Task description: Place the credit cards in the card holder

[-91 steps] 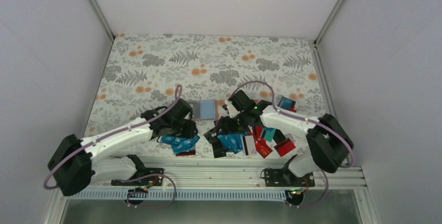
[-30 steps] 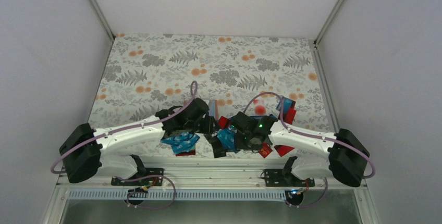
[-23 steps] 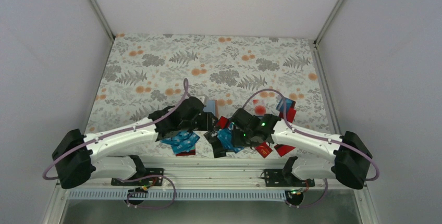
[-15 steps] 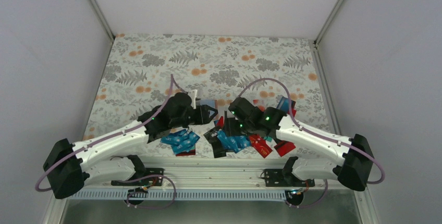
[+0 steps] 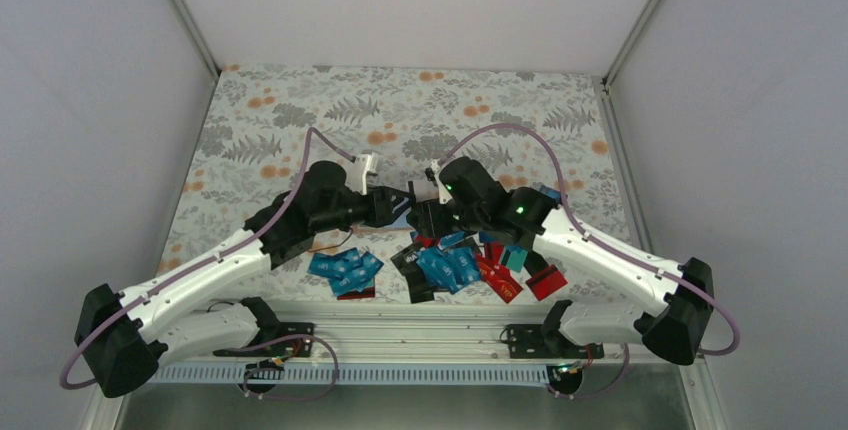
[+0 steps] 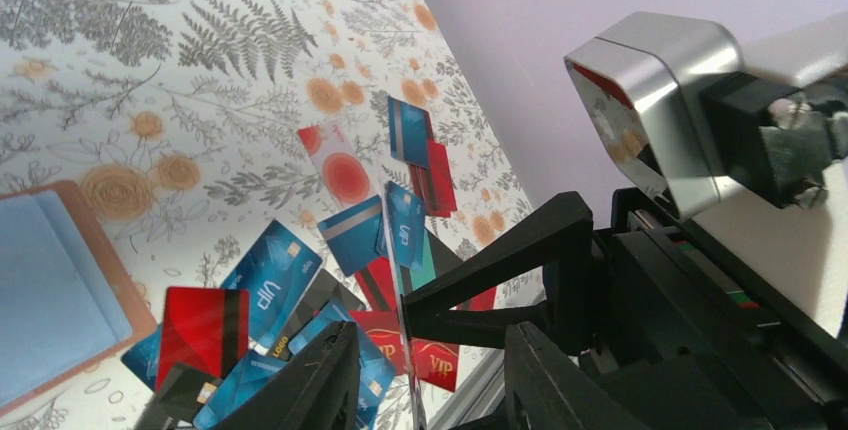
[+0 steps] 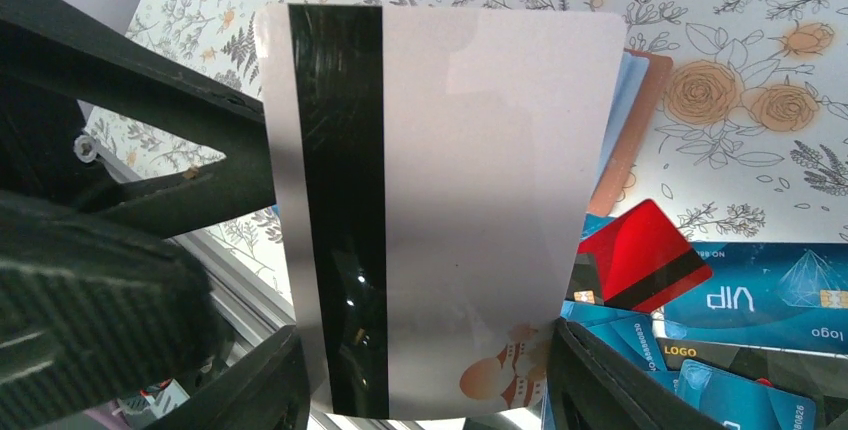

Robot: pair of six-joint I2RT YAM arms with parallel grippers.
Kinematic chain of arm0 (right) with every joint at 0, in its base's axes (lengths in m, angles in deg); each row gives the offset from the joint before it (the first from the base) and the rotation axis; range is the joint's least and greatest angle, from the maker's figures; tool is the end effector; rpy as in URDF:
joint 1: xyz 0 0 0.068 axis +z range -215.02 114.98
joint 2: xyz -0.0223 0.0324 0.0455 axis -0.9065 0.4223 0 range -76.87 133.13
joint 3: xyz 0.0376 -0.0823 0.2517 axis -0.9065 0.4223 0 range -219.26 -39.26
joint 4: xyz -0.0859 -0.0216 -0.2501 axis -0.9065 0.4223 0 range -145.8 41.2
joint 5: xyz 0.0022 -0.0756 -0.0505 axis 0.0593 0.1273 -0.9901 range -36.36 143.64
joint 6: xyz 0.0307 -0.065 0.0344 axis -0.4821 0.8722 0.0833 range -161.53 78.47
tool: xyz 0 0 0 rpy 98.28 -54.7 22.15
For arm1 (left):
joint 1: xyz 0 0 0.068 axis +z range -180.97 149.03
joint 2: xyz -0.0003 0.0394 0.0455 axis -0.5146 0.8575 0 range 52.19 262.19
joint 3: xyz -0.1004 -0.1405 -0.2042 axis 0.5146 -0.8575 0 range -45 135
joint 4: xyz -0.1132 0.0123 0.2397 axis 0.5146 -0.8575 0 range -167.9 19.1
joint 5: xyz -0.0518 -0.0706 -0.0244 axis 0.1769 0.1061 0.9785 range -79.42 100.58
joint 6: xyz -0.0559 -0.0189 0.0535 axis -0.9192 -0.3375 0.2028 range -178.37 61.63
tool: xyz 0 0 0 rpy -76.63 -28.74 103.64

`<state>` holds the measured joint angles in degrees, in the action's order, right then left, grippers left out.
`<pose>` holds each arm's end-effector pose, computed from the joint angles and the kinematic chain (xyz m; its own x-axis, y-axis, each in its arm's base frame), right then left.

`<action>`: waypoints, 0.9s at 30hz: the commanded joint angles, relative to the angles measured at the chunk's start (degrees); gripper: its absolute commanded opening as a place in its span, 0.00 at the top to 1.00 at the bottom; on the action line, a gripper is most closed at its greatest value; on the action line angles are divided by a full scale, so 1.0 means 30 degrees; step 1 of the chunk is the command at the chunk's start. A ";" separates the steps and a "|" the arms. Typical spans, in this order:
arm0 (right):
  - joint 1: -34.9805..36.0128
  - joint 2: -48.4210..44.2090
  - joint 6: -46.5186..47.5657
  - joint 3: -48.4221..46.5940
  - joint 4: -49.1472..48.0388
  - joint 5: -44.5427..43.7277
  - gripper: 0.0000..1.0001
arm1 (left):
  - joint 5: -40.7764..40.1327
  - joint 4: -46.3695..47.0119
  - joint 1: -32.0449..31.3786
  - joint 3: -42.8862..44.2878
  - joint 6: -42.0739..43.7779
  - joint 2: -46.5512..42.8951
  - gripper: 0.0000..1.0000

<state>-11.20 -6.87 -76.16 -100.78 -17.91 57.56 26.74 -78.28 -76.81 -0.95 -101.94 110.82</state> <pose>0.1646 0.2328 0.2758 -0.8250 -0.1677 -0.5397 -0.4429 0.7851 0.4330 0.1754 -0.2080 0.2773 -0.7876 -0.1392 -0.6003 0.4501 0.5356 -0.7146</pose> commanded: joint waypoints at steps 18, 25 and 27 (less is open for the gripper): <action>-0.0544 0.0578 0.0908 -0.0837 -0.0694 0.0914 0.41 | 0.0362 0.0130 0.0076 0.0360 0.0771 0.1349 0.95; -0.0665 0.0548 0.0954 -0.0769 -0.0635 0.0919 0.15 | -0.0396 -0.0032 0.0074 0.0467 0.0454 0.1379 0.98; -0.0899 0.0426 0.0909 -0.0620 -0.0580 0.1006 0.06 | -0.0857 -0.0512 0.0077 0.0584 0.0400 0.1291 0.98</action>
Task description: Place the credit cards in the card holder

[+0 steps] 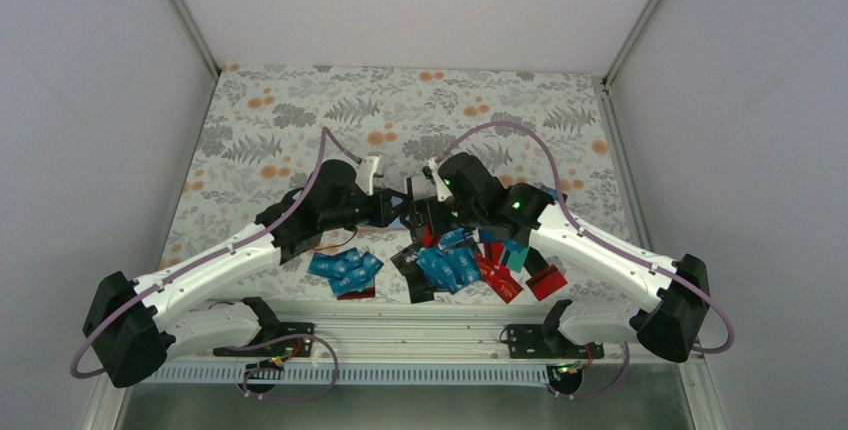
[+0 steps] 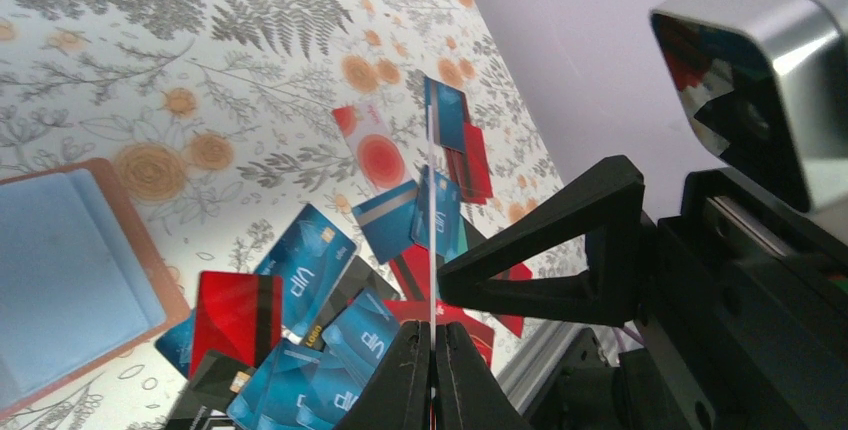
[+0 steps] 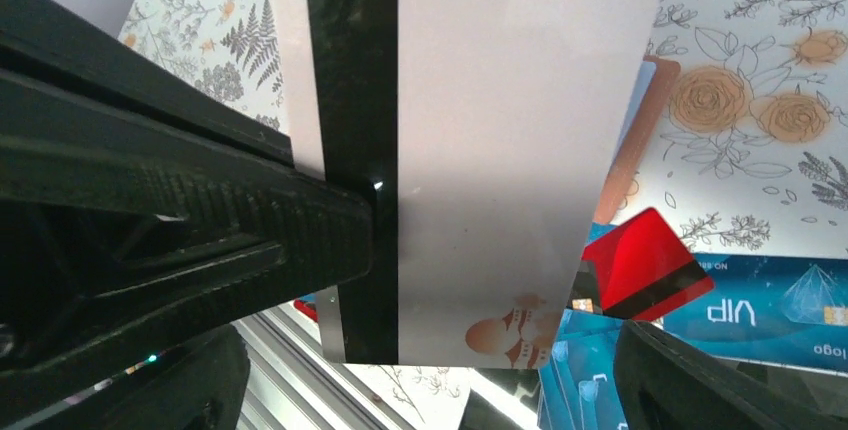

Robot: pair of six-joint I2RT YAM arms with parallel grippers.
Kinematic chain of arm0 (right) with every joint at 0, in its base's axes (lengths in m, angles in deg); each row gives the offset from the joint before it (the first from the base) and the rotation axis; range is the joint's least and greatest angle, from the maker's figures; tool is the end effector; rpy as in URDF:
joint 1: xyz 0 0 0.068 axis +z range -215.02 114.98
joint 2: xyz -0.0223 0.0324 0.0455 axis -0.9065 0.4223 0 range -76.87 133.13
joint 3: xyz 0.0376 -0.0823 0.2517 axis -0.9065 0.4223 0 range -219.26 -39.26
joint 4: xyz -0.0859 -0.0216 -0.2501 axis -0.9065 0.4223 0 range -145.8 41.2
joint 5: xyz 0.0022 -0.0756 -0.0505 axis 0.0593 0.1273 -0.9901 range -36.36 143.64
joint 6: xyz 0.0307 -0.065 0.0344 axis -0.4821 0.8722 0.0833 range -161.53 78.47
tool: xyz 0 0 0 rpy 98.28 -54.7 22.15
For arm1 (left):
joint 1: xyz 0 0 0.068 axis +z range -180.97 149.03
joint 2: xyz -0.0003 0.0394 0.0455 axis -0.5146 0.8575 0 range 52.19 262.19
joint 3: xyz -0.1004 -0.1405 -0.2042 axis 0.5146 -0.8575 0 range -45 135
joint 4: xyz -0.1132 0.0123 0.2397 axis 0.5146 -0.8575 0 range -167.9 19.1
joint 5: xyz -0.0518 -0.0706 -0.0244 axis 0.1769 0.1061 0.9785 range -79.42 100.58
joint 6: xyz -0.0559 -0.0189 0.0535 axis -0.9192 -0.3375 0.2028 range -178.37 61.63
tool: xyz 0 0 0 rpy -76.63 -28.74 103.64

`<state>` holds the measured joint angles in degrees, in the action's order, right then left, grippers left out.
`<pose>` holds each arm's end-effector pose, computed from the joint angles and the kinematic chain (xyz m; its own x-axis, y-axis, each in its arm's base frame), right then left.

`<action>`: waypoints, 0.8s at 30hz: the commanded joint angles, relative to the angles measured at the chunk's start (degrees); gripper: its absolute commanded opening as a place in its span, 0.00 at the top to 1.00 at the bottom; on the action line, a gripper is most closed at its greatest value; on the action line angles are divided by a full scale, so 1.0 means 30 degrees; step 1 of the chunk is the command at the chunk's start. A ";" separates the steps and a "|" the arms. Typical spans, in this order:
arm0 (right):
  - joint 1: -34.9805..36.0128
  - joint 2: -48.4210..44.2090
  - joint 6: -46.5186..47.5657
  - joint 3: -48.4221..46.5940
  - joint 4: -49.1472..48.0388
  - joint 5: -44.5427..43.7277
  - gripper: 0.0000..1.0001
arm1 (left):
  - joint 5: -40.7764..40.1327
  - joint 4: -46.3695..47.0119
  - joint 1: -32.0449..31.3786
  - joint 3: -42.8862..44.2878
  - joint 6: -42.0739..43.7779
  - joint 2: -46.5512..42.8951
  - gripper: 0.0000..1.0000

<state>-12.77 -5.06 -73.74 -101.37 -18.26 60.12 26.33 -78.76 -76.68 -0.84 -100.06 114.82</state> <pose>0.1724 0.2351 0.2718 -0.8240 -0.1993 -0.5303 -0.4650 0.7727 0.4321 0.1836 -0.2149 0.2589 -0.8024 -0.0941 -0.5893 0.4354 0.5830 -0.6859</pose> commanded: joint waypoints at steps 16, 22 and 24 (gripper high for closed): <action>-0.2288 -0.1027 0.1360 0.0575 -0.2484 0.2431 0.00 | -0.3998 -0.4374 0.0018 0.0672 -0.1903 -0.1889 0.98; -0.2982 -0.0824 0.1211 0.0010 -0.3088 0.2359 0.00 | -0.4785 -0.6356 0.0939 0.1728 -0.0805 -0.1747 0.98; -0.3323 -0.0707 0.1053 0.0015 -0.3409 0.2380 0.00 | -0.4139 -0.6721 0.1789 0.2162 -0.0025 -0.1177 0.98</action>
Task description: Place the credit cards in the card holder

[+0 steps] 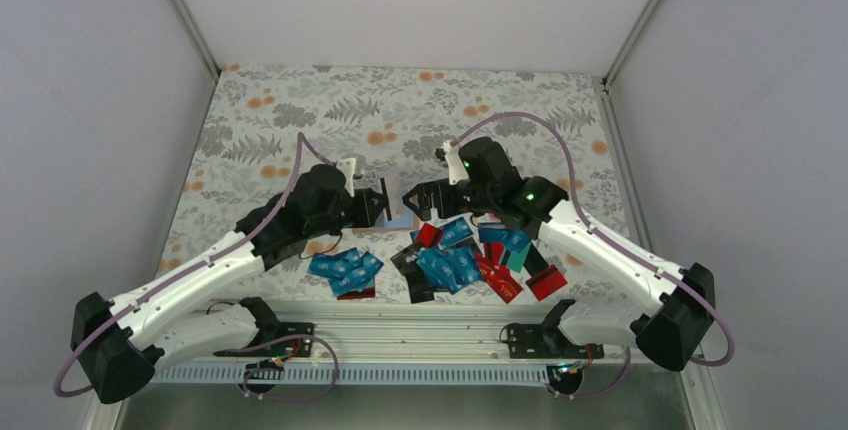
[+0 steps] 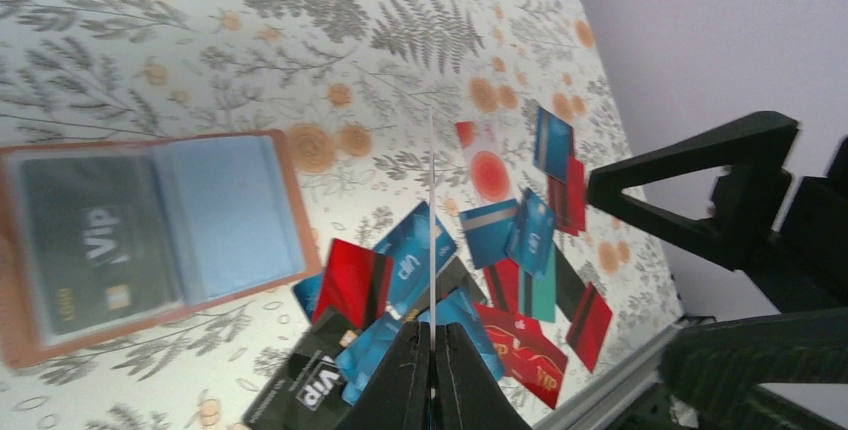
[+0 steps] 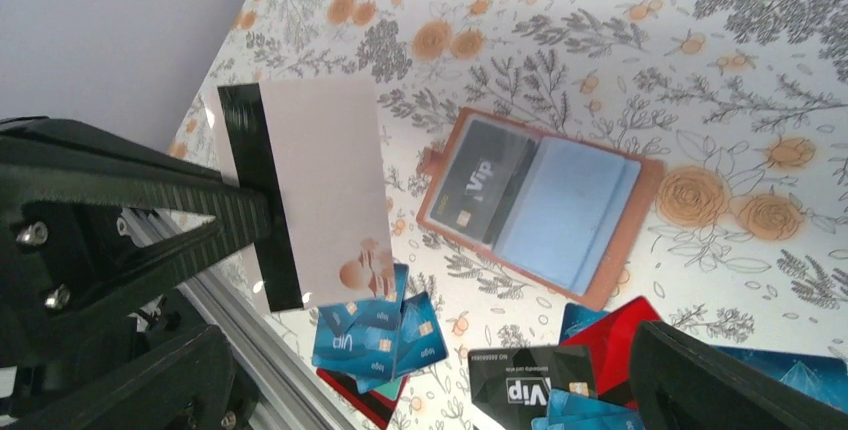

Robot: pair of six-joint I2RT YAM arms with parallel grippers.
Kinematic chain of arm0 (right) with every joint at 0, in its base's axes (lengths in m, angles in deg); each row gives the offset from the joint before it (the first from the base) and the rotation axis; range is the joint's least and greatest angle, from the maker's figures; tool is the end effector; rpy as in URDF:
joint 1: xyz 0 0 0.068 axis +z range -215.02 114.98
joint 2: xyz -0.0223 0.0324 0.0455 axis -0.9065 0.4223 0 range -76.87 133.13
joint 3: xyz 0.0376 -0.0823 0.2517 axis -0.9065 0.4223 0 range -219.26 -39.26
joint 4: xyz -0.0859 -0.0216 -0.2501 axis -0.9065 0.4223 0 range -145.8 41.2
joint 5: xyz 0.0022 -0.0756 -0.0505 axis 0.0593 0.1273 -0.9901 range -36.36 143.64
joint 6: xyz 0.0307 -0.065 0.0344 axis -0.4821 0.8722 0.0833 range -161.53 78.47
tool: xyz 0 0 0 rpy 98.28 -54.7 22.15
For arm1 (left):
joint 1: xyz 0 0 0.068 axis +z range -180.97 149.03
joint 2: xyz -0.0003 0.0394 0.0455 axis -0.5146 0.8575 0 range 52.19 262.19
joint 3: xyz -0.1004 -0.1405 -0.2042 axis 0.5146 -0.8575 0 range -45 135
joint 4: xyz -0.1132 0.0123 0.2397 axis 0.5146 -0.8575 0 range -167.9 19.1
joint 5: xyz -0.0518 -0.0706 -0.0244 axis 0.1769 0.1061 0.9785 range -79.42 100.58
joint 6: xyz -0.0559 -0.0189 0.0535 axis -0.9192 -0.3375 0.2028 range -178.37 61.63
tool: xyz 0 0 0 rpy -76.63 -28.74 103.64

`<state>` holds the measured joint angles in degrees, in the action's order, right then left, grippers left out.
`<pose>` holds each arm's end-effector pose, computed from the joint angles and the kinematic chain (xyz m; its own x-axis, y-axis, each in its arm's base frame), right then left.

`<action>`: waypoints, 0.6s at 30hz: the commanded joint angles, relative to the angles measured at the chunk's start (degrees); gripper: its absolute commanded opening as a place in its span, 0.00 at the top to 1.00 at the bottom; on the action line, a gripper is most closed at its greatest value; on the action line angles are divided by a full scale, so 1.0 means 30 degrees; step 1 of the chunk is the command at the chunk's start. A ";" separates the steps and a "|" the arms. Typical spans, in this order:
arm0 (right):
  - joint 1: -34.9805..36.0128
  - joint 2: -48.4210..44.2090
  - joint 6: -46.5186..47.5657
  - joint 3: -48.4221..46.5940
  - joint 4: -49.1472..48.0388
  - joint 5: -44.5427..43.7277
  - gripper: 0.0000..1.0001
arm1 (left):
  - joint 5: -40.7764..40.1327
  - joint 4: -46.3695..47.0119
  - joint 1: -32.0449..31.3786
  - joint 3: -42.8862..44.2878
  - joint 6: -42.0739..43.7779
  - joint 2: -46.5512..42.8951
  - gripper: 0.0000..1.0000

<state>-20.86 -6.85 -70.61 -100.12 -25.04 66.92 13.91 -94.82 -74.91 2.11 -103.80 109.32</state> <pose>0.2008 0.2168 0.2856 -0.7932 -0.1110 -0.5987 -0.4794 0.7200 0.5017 0.1800 -0.1790 0.2668 -0.8003 -0.2163 -0.5592 0.2242 0.7570 -0.6137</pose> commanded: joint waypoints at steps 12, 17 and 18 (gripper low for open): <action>-0.3427 0.2128 0.0672 0.0969 -0.4280 0.3620 0.00 | 0.3750 0.1473 0.5934 -0.0944 0.3457 0.2126 0.98; -0.3779 0.2692 0.1458 0.1075 -0.4894 0.2991 0.00 | 0.3364 0.3273 0.5989 -0.2209 0.3739 0.2438 0.98; -0.3938 0.2894 0.1523 0.1007 -0.5007 0.3265 0.00 | 0.3499 0.3336 0.6040 -0.2236 0.4002 0.2555 0.98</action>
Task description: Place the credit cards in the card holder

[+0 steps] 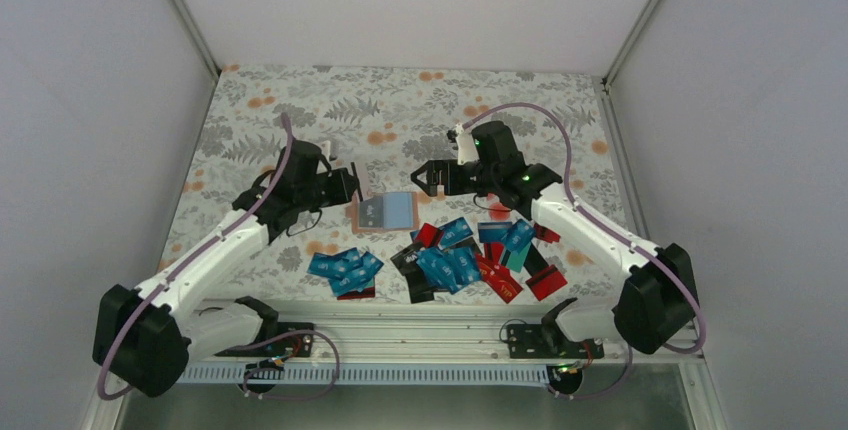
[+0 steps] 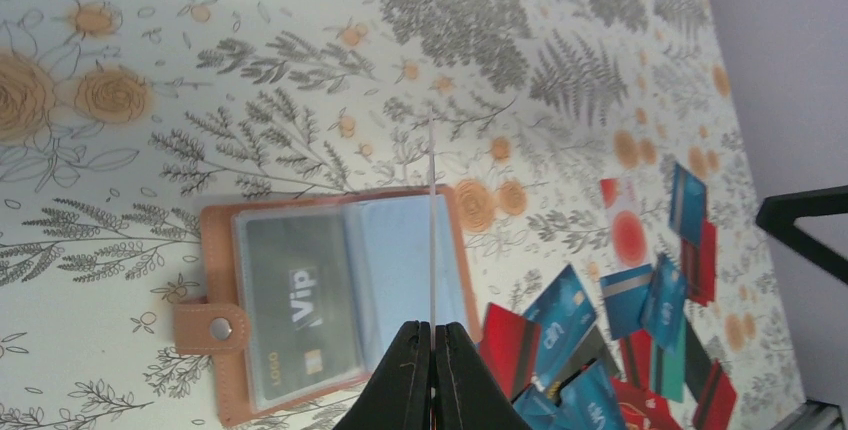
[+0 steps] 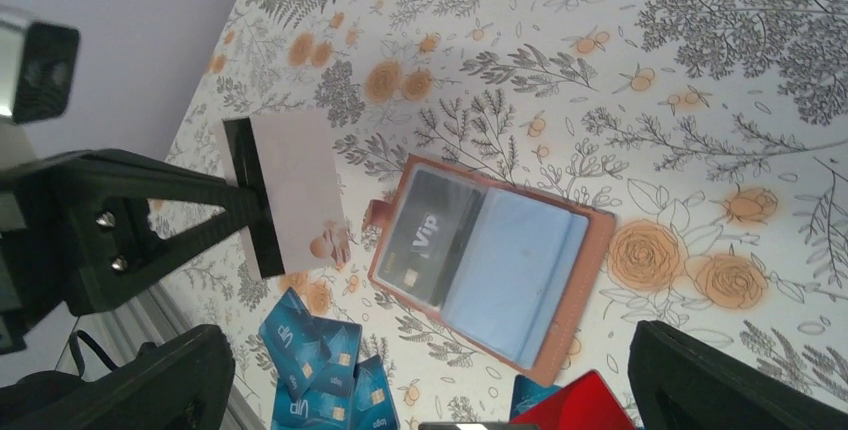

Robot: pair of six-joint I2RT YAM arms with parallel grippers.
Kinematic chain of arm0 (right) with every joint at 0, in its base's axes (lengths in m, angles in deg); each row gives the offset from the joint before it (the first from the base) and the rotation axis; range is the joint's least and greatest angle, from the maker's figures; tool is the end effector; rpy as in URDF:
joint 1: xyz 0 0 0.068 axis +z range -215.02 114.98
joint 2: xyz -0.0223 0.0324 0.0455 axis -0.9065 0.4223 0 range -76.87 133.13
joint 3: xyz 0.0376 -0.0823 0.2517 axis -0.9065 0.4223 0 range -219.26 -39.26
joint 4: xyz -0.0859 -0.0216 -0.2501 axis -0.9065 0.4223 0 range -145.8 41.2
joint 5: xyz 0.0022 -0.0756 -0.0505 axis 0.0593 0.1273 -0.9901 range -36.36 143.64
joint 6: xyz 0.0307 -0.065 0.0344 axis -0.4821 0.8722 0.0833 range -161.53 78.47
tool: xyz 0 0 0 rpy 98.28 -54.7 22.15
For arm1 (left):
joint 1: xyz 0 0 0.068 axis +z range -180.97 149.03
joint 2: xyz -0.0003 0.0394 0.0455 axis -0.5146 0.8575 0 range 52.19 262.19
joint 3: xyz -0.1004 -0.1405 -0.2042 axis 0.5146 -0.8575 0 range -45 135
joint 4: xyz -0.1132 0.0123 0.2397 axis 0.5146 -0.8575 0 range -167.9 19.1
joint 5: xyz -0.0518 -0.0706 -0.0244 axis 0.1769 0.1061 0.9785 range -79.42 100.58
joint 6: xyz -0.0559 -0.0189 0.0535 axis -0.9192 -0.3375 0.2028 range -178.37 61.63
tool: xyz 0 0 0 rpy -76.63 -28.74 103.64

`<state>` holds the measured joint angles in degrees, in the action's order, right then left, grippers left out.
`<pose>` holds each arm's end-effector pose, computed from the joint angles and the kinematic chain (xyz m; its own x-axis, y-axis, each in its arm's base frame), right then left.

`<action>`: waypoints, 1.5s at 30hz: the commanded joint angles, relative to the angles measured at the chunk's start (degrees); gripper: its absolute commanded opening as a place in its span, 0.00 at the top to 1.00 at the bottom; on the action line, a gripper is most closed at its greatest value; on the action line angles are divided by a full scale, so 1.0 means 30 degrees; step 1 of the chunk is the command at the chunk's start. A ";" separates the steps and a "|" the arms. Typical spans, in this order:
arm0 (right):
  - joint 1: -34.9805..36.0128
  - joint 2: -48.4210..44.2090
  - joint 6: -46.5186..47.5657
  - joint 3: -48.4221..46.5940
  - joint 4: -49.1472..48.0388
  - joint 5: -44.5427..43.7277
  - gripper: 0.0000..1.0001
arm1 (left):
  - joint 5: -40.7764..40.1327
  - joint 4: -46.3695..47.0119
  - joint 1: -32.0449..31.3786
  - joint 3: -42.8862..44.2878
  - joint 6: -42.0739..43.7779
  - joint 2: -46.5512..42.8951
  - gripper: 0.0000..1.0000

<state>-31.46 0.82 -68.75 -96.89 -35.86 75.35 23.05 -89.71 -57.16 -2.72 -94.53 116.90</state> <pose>0.2569 0.2007 0.2484 -0.8192 -0.0335 -0.5725 -0.4219 0.7115 0.5619 0.2347 -0.1320 0.2147 -0.8178 -0.2397 -0.5232 0.1166 0.8212 -0.5586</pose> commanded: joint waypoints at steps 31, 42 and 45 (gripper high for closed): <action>-0.1563 0.8450 0.0607 -0.0782 -0.3333 0.7006 0.03 | 0.6475 0.8901 0.2023 -0.3106 0.1272 0.6358 0.98; -0.1583 0.9040 0.0724 -0.0450 -0.3615 0.7113 0.04 | 0.5943 0.9075 0.2050 -0.3194 0.1125 0.7009 0.97; -0.1578 0.9190 0.0725 -0.0370 -0.3673 0.7147 0.04 | 0.5725 0.8995 0.2068 -0.3275 0.1112 0.7059 0.98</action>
<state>-35.85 27.03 -67.38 -98.92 -45.04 95.83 41.21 -64.60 -51.33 -11.59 -90.97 137.51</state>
